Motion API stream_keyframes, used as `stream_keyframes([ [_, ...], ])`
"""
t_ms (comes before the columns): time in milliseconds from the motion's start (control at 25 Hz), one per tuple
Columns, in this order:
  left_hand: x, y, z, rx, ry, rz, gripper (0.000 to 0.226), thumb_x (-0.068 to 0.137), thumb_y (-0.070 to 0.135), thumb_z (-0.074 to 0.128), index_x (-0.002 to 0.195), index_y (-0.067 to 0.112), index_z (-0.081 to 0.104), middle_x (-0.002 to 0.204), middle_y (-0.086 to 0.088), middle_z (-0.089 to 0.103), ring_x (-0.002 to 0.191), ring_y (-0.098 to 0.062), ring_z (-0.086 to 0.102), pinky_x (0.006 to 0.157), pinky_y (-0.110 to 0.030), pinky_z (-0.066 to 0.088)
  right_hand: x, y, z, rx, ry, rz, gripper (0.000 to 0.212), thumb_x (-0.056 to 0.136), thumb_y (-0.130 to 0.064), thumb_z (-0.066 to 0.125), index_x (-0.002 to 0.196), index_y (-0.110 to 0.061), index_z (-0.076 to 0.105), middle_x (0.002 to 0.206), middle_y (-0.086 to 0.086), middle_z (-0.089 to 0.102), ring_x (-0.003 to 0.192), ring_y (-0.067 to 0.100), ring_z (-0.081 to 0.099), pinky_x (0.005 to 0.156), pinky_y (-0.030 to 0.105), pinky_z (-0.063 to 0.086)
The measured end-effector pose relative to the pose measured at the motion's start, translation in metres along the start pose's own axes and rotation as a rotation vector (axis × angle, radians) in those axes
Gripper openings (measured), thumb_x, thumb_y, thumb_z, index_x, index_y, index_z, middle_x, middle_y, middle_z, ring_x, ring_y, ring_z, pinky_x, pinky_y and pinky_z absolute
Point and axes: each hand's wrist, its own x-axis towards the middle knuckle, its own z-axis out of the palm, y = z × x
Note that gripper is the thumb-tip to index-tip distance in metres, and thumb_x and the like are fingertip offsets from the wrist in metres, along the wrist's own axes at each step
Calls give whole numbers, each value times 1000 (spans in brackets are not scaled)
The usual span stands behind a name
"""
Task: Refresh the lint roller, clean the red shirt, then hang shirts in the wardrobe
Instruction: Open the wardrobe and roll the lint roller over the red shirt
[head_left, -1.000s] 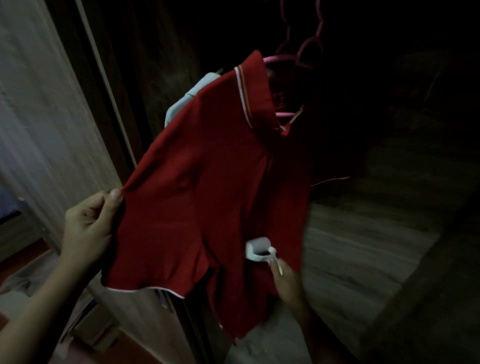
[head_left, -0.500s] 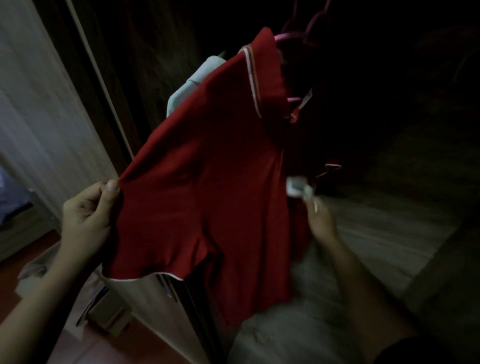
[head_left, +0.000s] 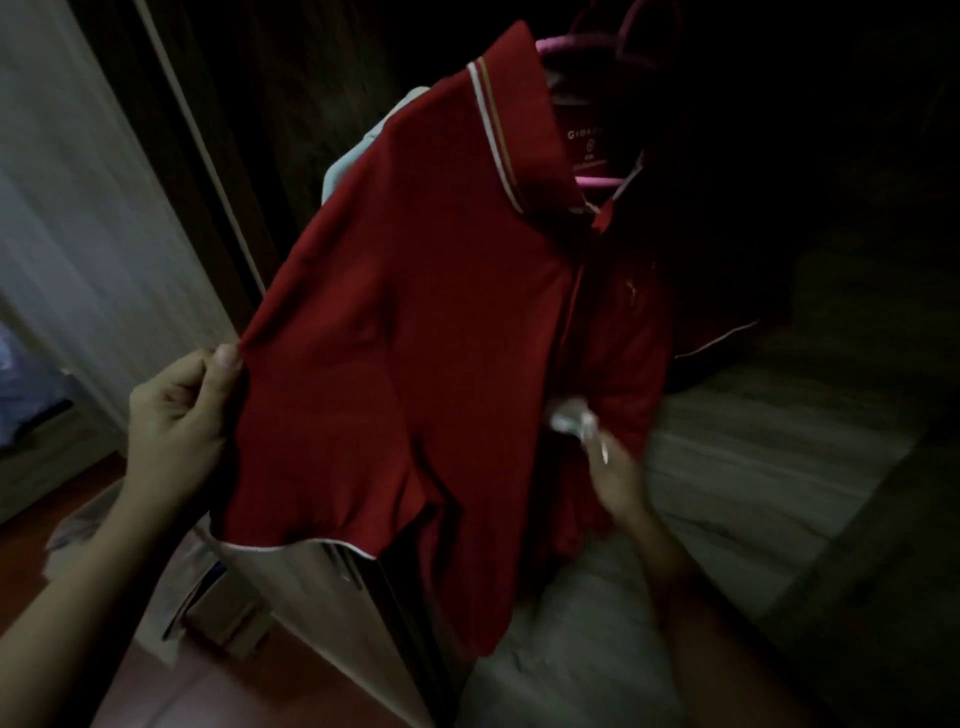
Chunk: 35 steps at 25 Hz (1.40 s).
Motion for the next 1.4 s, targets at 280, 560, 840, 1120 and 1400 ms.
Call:
stream_keyframes([
  [280,1,5,-2,-38,-29,-4,66,91,48,45,68,-14,45,60,-8,39,49,3,32,46,-27,24,22,-119,-35,166,230,-245,30,95,-43,32,87,-24,54,64,-9,50,68,17,53,65,35,40],
  [560,3,-3,-4,-67,-50,0,66,89,53,47,67,-9,45,59,-7,40,50,-1,34,48,-20,28,-68,36,82,-63,-157,265,36,96,-38,40,109,-13,62,105,16,68,99,32,63,78,32,43],
  [840,3,-4,-3,-64,-61,34,61,89,45,44,66,-12,46,56,-2,38,48,2,32,46,-17,27,-62,-7,58,-95,-68,230,36,96,-39,41,110,-13,61,102,19,68,99,36,62,73,29,41],
  [1120,5,-1,-5,-172,-85,-29,44,91,37,50,60,5,50,49,12,43,46,3,35,44,-14,30,-47,-192,-12,313,54,-74,33,96,-46,31,97,-24,55,61,-6,46,50,9,44,48,24,36],
  [1400,5,-2,-4,-218,-84,6,60,84,43,50,63,-13,44,57,-5,39,51,-5,34,45,-19,28,-173,-180,45,321,-393,141,30,99,-33,33,88,-18,58,49,-7,38,32,1,34,37,19,29],
])
